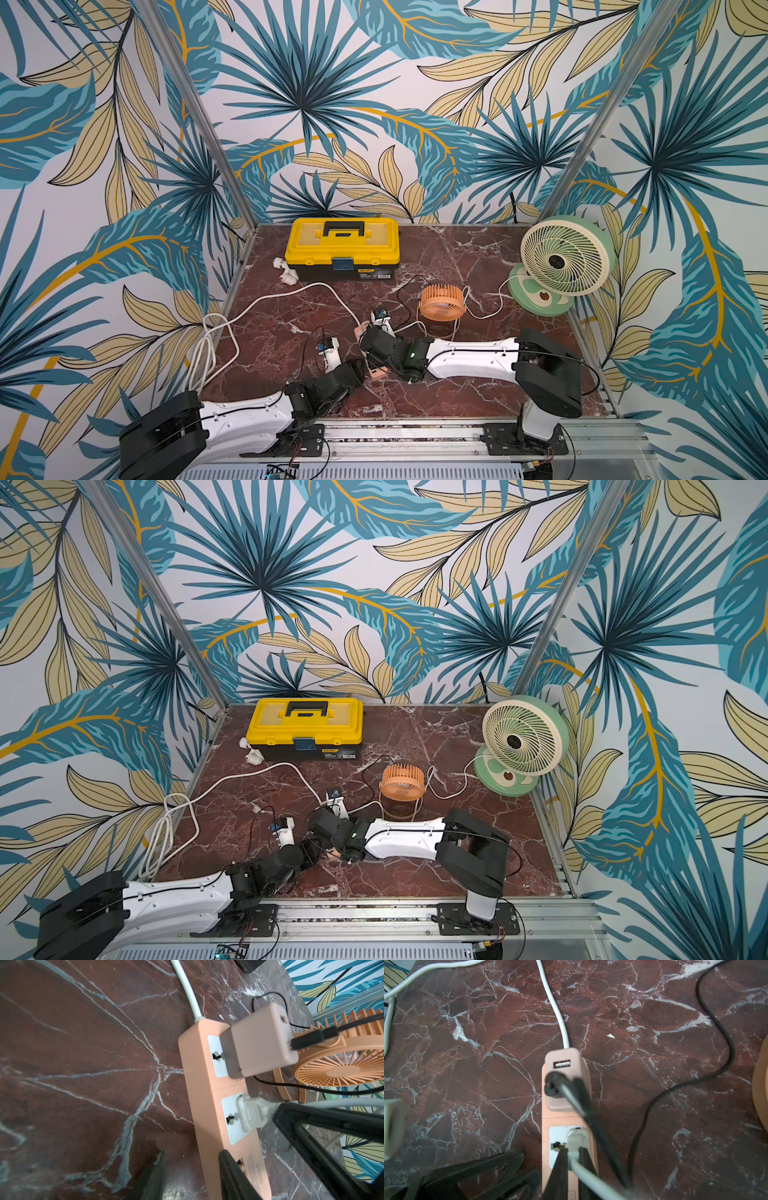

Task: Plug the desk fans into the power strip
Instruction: Insert the plug into the socket, then reset both arms

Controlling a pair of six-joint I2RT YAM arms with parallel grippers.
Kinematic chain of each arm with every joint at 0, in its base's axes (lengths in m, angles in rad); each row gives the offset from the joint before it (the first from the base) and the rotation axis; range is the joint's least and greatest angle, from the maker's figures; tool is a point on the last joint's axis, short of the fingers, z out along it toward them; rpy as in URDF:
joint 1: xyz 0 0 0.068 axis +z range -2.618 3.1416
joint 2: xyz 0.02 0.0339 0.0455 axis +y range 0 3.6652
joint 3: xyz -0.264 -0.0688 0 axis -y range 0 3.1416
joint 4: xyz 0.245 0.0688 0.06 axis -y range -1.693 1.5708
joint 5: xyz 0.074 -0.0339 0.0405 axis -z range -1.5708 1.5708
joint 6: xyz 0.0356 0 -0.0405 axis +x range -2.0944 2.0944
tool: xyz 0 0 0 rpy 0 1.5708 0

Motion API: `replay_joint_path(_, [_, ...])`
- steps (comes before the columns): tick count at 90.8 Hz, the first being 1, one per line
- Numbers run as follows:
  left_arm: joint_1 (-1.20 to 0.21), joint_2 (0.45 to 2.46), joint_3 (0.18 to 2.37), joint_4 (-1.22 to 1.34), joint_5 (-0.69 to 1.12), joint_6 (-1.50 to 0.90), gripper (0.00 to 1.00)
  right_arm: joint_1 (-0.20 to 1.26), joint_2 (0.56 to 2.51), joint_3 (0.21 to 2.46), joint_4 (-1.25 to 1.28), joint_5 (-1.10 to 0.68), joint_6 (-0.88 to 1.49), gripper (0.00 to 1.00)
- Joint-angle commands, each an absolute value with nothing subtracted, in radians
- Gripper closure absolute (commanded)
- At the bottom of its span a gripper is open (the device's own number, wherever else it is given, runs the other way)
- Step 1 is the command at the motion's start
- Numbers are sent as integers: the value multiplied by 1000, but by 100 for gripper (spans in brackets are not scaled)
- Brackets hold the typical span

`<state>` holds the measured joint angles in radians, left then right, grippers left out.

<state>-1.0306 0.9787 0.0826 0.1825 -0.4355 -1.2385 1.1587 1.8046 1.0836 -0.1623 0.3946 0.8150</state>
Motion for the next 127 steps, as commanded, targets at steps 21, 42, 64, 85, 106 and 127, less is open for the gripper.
replay_joint_path(21, [-1029, 968, 61, 124, -430, -1221, 54, 1136, 1995, 1033, -401, 214, 812, 100])
replay_joint_path(42, [-1029, 961, 55, 125, -433, -1226, 54, 1149, 1953, 1011, -387, 249, 808, 100])
replay_joint_path(64, [-1028, 1009, 77, 140, -424, -1213, 55, 1156, 1848, 1040, -425, 332, 763, 82])
replay_joint_path(85, [-1028, 998, 70, 135, -425, -1217, 55, 1175, 1761, 1039, -381, 363, 704, 74])
replay_joint_path(106, [-1027, 987, 64, 130, -429, -1219, 54, 1252, 1616, 996, -337, 391, 646, 65])
replay_joint_path(127, [-1029, 937, 128, 35, -411, -1163, 48, 1337, 1264, 899, -410, 573, 628, 36])
